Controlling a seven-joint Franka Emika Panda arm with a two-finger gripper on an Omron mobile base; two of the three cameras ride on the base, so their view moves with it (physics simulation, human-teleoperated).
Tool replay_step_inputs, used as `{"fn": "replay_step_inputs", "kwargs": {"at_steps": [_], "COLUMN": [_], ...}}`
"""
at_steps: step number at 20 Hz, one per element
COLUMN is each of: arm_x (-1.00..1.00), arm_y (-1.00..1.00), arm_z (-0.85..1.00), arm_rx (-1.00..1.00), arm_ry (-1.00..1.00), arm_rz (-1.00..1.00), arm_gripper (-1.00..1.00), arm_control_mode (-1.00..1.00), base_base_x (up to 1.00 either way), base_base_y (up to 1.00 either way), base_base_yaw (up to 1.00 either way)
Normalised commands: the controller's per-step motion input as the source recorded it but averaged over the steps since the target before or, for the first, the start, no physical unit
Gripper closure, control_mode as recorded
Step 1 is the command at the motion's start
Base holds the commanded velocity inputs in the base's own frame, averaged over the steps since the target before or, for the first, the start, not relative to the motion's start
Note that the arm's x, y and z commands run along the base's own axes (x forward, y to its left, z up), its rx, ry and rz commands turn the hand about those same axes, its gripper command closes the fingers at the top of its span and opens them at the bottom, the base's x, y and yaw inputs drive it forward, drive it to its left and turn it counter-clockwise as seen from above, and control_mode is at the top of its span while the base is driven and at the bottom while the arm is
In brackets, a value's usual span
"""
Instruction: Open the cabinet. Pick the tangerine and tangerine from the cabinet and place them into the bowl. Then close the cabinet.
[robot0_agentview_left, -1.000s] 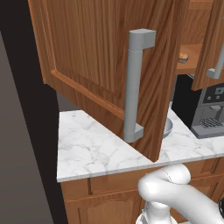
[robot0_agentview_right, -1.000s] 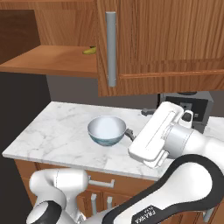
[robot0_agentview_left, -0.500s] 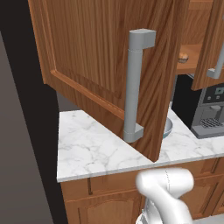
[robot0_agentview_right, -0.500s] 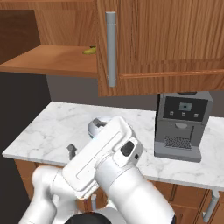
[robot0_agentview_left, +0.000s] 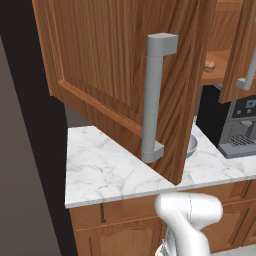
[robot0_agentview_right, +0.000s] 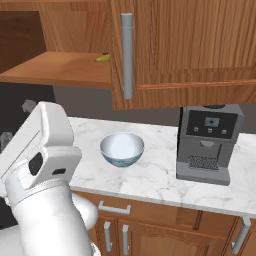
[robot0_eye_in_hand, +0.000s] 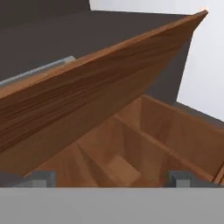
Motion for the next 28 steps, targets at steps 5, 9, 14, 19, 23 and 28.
{"fn": "replay_step_inputs", "kwargs": {"at_steps": [5,9,14,19,23,28], "arm_x": [-0.03,0.02,0.0,0.04,0.29,0.54], "arm_y": [1.0,0.67,0.0,0.01,0.14,0.28], "arm_z": [0.68,0.01,-0.03,-0.29,-0.12,-0.15], "arm_rx": [-0.09,-0.09,-0.01,-0.15,-0.17,-0.21], "arm_ry": [-0.39,-0.23,0.0,0.0,0.0,0.0], "arm_rz": [-0.2,-0.07,0.0,0.0,-0.06,-0.16], "arm_gripper": [-1.0,-1.0,-1.0,-1.0,-1.0,-1.0], "arm_control_mode": [-1.0,-1.0,-1.0,-1.0,-1.0,-1.0], "base_base_x": [0.0,0.0,0.0,0.0,0.0,0.0], "base_base_y": [0.0,0.0,0.0,0.0,0.0,0.0], "base_base_yaw": [0.0,0.0,0.0,0.0,0.0,0.0]}}
